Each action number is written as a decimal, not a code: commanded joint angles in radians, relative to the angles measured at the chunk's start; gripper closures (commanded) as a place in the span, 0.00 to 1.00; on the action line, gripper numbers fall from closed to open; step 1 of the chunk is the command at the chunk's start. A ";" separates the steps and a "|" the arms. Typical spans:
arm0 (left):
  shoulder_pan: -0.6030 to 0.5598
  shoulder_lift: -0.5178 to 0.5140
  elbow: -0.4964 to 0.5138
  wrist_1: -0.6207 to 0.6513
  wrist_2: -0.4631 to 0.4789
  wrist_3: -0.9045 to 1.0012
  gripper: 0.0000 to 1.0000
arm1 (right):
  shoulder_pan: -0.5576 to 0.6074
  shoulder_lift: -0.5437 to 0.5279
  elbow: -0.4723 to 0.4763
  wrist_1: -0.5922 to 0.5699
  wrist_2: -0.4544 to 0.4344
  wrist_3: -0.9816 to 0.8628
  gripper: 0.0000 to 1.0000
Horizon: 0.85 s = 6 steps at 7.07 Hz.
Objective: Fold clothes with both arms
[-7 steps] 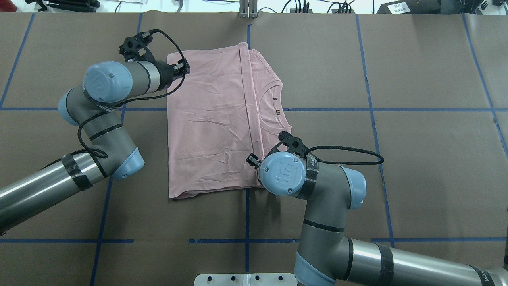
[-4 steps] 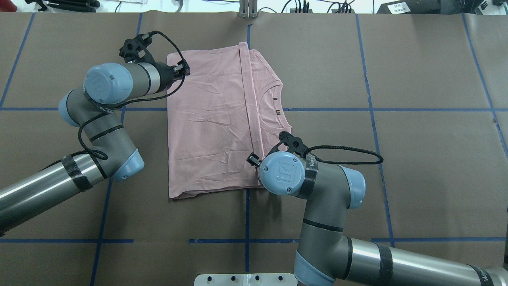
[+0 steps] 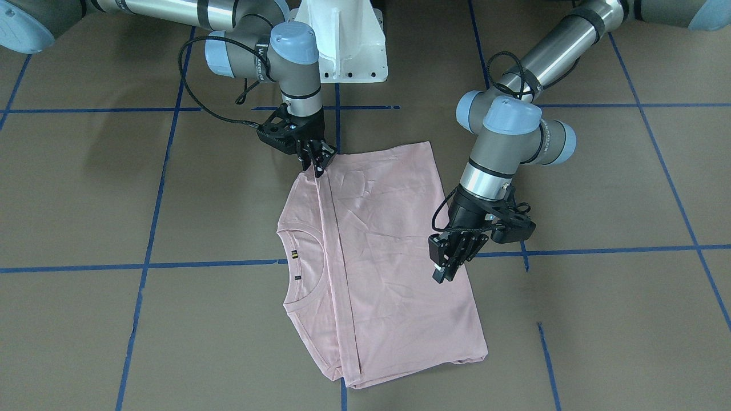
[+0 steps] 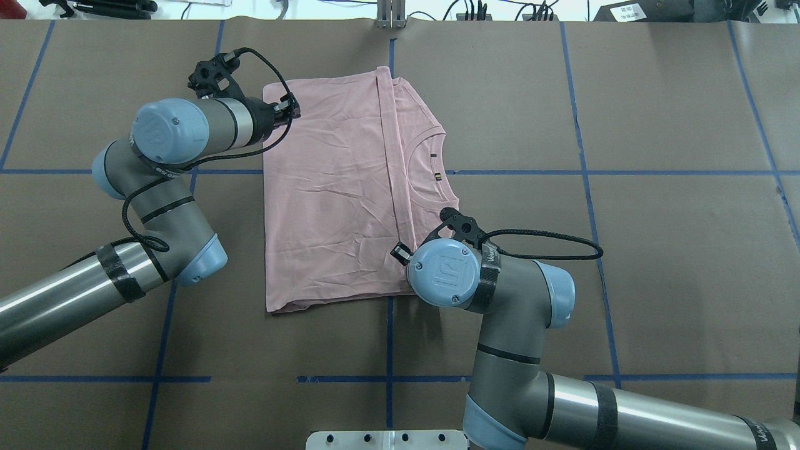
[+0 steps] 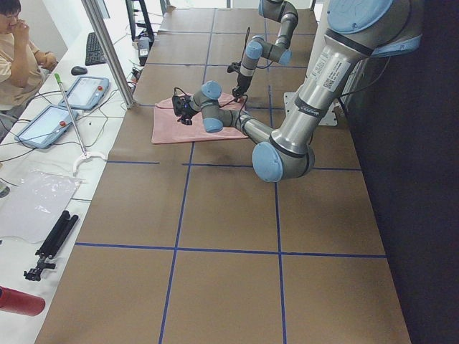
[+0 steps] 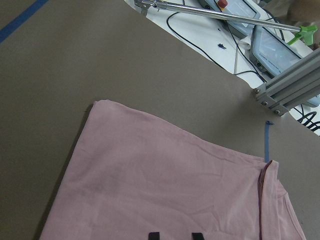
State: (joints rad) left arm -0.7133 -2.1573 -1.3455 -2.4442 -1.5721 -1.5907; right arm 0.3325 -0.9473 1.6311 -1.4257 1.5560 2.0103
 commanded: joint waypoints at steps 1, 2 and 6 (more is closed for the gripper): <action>0.000 0.001 -0.013 0.005 0.000 -0.002 0.67 | 0.000 -0.001 -0.002 0.005 0.006 -0.007 1.00; 0.000 0.001 -0.020 0.008 0.000 -0.002 0.67 | 0.000 0.007 0.001 0.005 0.009 -0.007 1.00; 0.044 0.037 -0.116 0.054 0.000 -0.158 0.67 | 0.000 -0.065 0.108 -0.007 0.007 -0.031 1.00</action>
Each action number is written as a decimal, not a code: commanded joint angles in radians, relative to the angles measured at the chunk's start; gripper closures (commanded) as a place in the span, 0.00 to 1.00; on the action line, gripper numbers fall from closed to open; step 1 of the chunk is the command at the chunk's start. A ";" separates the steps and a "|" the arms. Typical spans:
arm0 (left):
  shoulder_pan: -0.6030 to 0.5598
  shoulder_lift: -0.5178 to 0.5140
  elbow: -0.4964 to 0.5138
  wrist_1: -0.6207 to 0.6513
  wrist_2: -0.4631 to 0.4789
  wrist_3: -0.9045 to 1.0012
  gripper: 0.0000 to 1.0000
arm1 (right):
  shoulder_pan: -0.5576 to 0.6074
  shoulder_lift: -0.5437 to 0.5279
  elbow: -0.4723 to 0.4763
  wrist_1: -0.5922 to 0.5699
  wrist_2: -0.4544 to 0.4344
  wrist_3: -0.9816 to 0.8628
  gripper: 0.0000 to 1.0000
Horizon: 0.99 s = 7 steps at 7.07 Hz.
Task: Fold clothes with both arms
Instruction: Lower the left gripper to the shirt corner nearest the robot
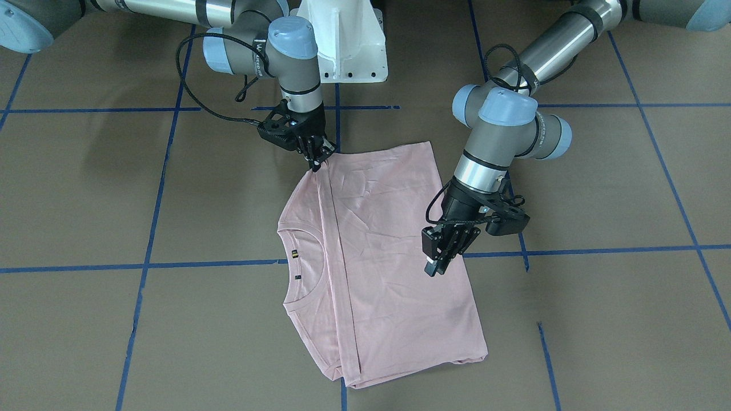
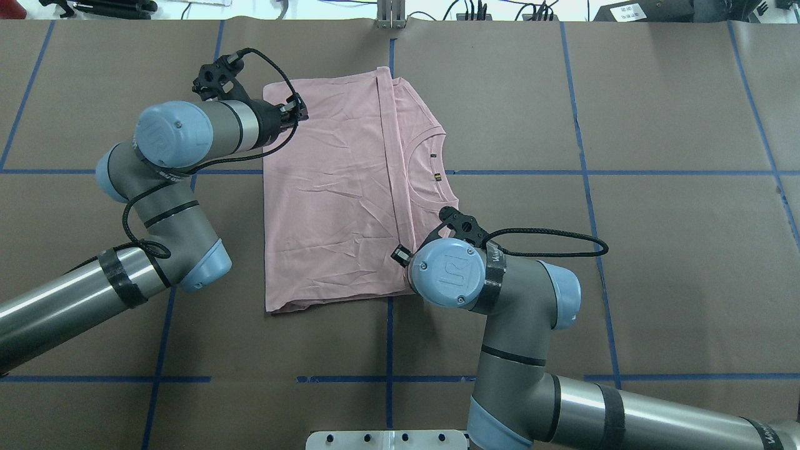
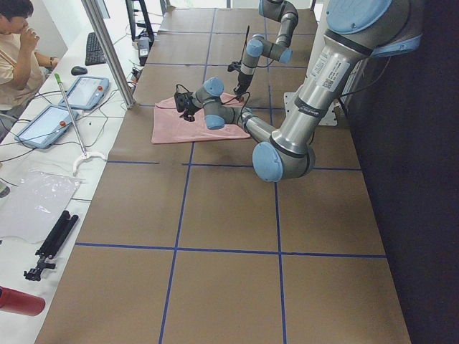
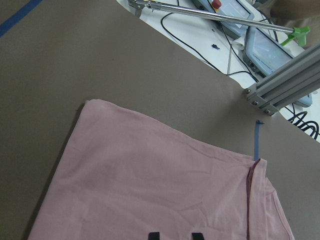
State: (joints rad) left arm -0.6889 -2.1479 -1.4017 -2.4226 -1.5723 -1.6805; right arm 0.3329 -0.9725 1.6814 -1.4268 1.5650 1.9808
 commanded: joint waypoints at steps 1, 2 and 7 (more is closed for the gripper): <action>0.116 0.108 -0.229 0.095 0.009 -0.147 0.67 | -0.026 -0.095 0.142 -0.009 -0.011 0.004 1.00; 0.153 0.184 -0.376 0.168 0.011 -0.175 0.66 | -0.053 -0.123 0.212 -0.068 -0.017 0.009 1.00; 0.546 0.333 -0.560 0.496 0.224 -0.406 0.55 | -0.115 -0.140 0.262 -0.146 -0.079 0.020 1.00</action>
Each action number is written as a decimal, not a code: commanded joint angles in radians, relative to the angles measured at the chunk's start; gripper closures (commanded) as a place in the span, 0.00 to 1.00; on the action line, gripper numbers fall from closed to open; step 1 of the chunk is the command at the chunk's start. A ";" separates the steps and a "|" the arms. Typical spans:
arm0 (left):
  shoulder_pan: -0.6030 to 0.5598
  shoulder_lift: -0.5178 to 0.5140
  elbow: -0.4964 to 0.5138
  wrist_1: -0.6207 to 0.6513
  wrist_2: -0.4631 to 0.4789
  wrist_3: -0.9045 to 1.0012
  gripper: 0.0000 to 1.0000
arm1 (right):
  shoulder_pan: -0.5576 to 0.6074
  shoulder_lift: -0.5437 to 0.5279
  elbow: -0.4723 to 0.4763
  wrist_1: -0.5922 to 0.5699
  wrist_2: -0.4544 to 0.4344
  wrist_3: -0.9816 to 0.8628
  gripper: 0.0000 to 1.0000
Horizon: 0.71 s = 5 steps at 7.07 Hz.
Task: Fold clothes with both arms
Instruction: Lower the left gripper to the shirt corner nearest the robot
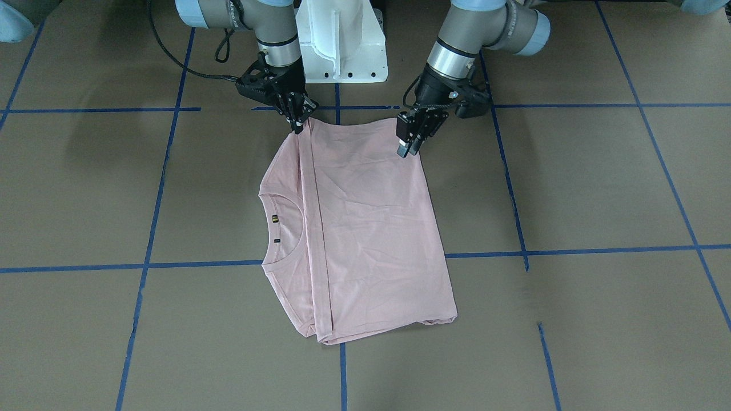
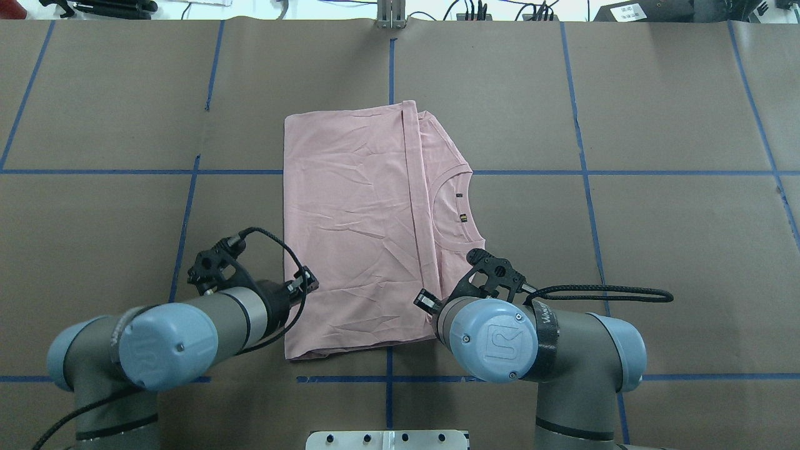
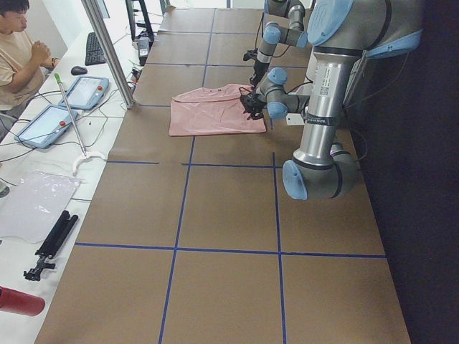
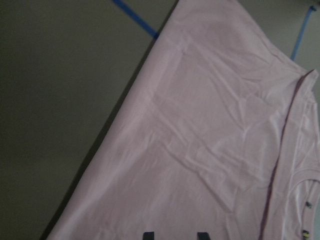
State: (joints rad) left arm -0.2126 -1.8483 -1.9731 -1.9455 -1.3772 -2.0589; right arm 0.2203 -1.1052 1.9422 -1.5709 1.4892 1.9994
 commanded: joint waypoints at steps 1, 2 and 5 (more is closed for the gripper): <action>0.078 0.053 0.031 0.019 0.030 -0.027 0.55 | -0.006 -0.007 0.000 -0.001 -0.003 0.001 1.00; 0.078 0.054 0.033 0.019 0.030 -0.027 0.55 | -0.009 -0.012 0.000 -0.001 -0.003 0.001 1.00; 0.084 0.041 0.002 0.114 0.024 -0.026 0.54 | -0.010 -0.013 0.000 -0.001 -0.003 0.001 1.00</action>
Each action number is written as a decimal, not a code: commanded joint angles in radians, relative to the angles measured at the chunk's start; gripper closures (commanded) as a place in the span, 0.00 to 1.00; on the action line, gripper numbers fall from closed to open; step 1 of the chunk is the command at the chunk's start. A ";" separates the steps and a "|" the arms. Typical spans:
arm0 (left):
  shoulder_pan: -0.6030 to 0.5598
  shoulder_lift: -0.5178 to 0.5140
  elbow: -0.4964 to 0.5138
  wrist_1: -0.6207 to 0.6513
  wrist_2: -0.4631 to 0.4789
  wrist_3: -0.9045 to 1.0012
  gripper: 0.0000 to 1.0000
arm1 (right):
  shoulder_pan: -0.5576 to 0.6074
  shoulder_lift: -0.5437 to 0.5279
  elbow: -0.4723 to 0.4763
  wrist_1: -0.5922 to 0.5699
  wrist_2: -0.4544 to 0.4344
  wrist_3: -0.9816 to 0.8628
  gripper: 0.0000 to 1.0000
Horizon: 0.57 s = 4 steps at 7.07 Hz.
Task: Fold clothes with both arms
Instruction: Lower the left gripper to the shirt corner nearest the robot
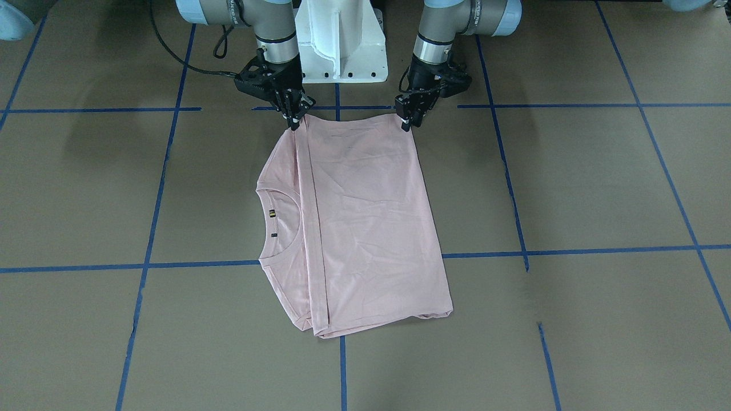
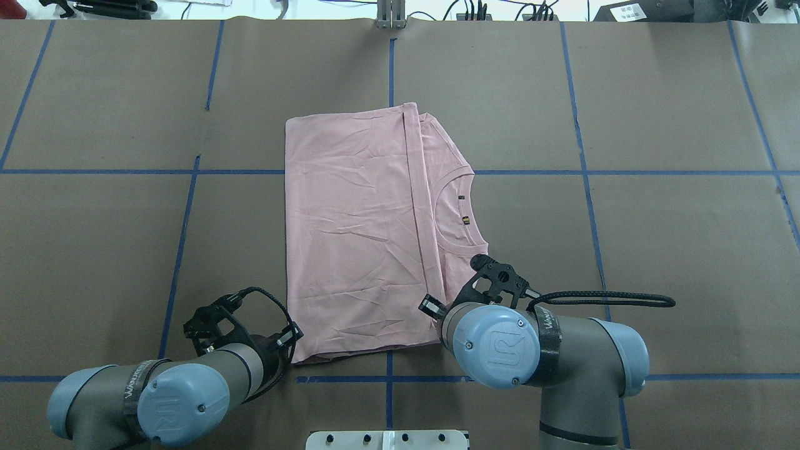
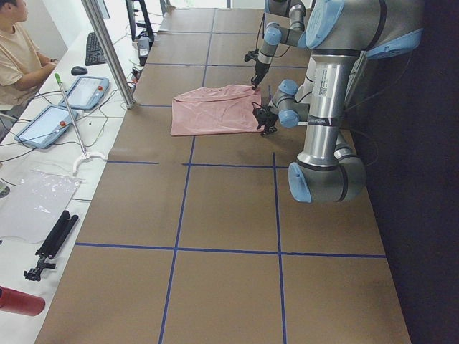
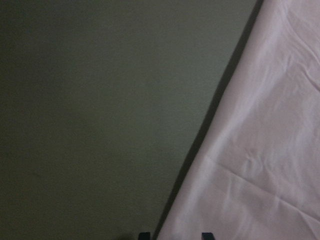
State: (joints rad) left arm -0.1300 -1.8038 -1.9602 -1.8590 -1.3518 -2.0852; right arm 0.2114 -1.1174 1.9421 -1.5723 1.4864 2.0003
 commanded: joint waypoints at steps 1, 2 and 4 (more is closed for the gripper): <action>0.003 -0.003 -0.011 0.027 -0.001 0.000 0.59 | -0.003 -0.001 0.000 0.000 0.000 0.000 1.00; 0.006 -0.020 -0.013 0.027 -0.003 -0.003 0.75 | -0.003 -0.002 0.000 0.000 0.000 0.000 1.00; 0.016 -0.025 -0.031 0.029 -0.003 -0.007 0.72 | -0.003 -0.001 -0.002 0.000 0.000 0.000 1.00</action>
State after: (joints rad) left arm -0.1183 -1.8248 -1.9773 -1.8316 -1.3543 -2.0904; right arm 0.2087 -1.1187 1.9416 -1.5723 1.4864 2.0003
